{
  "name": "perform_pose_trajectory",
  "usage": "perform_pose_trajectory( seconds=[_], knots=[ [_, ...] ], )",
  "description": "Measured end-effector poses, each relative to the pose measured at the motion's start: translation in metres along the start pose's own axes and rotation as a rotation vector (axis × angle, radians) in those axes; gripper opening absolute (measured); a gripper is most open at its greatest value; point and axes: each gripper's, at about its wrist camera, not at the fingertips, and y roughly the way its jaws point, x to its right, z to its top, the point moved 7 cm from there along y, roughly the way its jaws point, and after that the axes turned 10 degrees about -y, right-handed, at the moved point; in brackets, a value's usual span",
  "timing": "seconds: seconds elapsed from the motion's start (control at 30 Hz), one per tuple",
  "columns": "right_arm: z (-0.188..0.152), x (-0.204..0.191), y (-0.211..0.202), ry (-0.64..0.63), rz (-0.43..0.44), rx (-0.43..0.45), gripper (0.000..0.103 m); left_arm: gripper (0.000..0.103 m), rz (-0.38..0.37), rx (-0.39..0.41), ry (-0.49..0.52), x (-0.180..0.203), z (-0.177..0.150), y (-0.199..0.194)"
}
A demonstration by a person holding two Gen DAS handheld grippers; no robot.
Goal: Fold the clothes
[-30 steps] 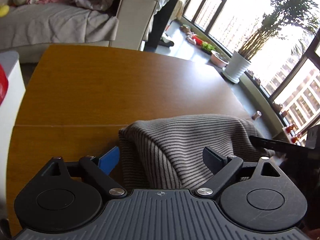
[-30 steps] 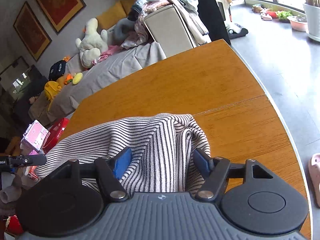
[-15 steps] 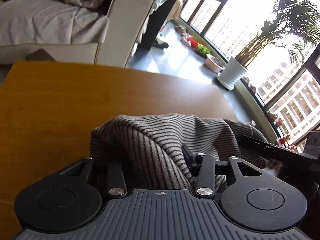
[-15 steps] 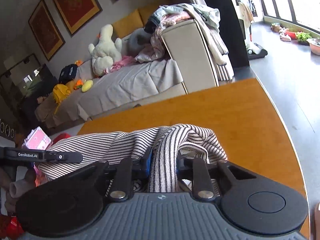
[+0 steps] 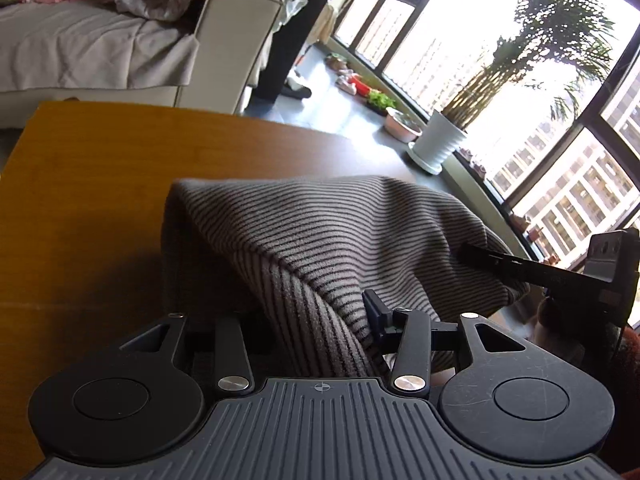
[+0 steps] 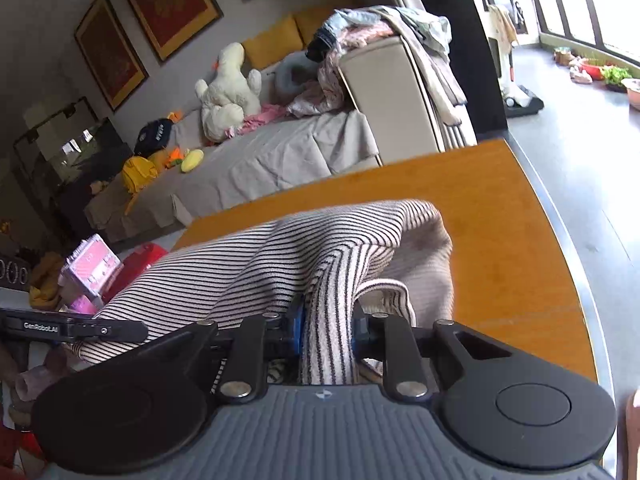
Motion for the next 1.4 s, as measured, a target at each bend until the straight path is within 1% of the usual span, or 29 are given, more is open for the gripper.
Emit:
perform_pose_trajectory(
  seconds=[0.03, 0.07, 0.1, 0.17, 0.2, 0.23, 0.3, 0.33, 0.37, 0.4, 0.47, 0.5, 0.53, 0.57, 0.6, 0.67, 0.73, 0.77, 0.83, 0.9, 1.0, 1.1, 1.17, 1.33, 1.4],
  knots=[
    [-0.011, 0.004, 0.004, -0.006, -0.028, -0.022, 0.026, 0.047, 0.040, -0.015, -0.003, -0.007, -0.009, 0.006],
    [-0.021, 0.008, 0.008, -0.013, -0.056, -0.045, 0.030, 0.053, 0.086, -0.021, 0.005, -0.014, -0.016, 0.009],
    [-0.028, 0.010, 0.009, -0.022, -0.070, -0.041, 0.033, 0.057, 0.111, -0.016, 0.017, -0.017, -0.019, 0.009],
    [-0.028, 0.010, 0.006, -0.019, -0.078, -0.040, 0.037, 0.058, 0.120, 0.014, 0.032, -0.015, -0.018, -0.002],
    [-0.026, 0.008, 0.003, -0.042, -0.108, -0.040, 0.047, 0.058, 0.124, 0.032, 0.042, -0.013, -0.016, -0.009],
    [-0.024, 0.007, 0.000, -0.068, -0.140, -0.039, 0.060, 0.058, 0.125, 0.062, 0.058, -0.009, -0.012, -0.019],
    [-0.016, 0.002, -0.006, -0.159, -0.210, -0.017, 0.063, 0.063, 0.124, 0.121, 0.088, 0.001, -0.003, -0.038],
    [-0.011, 0.000, -0.009, -0.178, -0.221, 0.001, 0.064, 0.065, 0.111, 0.149, 0.096, 0.007, 0.001, -0.048],
    [-0.006, -0.002, -0.012, -0.193, -0.229, 0.018, 0.065, 0.070, 0.091, 0.175, 0.102, 0.015, 0.003, -0.057],
    [0.001, -0.003, -0.015, -0.193, -0.222, 0.042, 0.066, 0.074, 0.067, 0.197, 0.106, 0.022, 0.005, -0.064],
    [0.015, -0.005, -0.015, -0.197, -0.220, 0.082, 0.065, 0.076, 0.000, 0.209, 0.109, 0.039, 0.007, -0.067],
    [0.022, -0.008, -0.013, -0.211, -0.226, 0.102, 0.055, 0.076, -0.031, 0.196, 0.108, 0.045, 0.006, -0.062],
    [0.027, -0.011, -0.010, -0.226, -0.220, 0.111, 0.042, 0.076, -0.055, 0.175, 0.105, 0.051, 0.004, -0.053],
    [0.028, -0.012, -0.002, -0.231, -0.213, 0.099, 0.038, 0.074, -0.068, 0.151, 0.098, 0.054, 0.002, -0.042],
    [0.030, -0.014, 0.006, -0.235, -0.206, 0.083, 0.037, 0.073, -0.071, 0.121, 0.083, 0.054, -0.001, -0.029],
    [0.023, -0.013, 0.024, -0.248, -0.207, 0.029, 0.037, 0.069, -0.066, 0.047, 0.034, 0.047, -0.009, -0.002],
    [0.007, -0.010, 0.037, -0.293, -0.239, -0.023, 0.037, 0.068, -0.056, -0.028, -0.022, 0.037, -0.018, 0.022],
    [0.002, -0.009, 0.037, -0.304, -0.240, -0.014, 0.038, 0.067, -0.051, -0.042, -0.030, 0.032, -0.021, 0.028],
    [-0.006, -0.009, 0.034, -0.315, -0.239, 0.004, 0.038, 0.066, -0.050, -0.031, -0.010, 0.027, -0.022, 0.030],
    [-0.010, -0.010, 0.029, -0.310, -0.244, -0.002, 0.038, 0.063, -0.053, -0.026, -0.019, 0.024, -0.017, 0.030],
    [-0.019, -0.012, 0.022, -0.293, -0.244, -0.006, 0.040, 0.060, -0.053, -0.015, -0.024, 0.016, -0.007, 0.035],
    [-0.029, -0.014, 0.011, -0.256, -0.234, 0.003, 0.040, 0.059, -0.033, 0.004, -0.019, 0.011, 0.006, 0.043],
    [-0.037, -0.018, 0.003, -0.226, -0.217, 0.005, 0.042, 0.059, -0.013, 0.019, -0.016, 0.009, 0.015, 0.048],
    [-0.054, -0.041, -0.012, -0.246, -0.166, -0.028, 0.048, 0.060, 0.020, 0.050, -0.014, 0.009, 0.033, 0.057],
    [-0.051, -0.043, -0.016, -0.239, -0.167, -0.043, 0.049, 0.064, 0.022, 0.050, -0.010, 0.012, 0.032, 0.055]
  ],
)
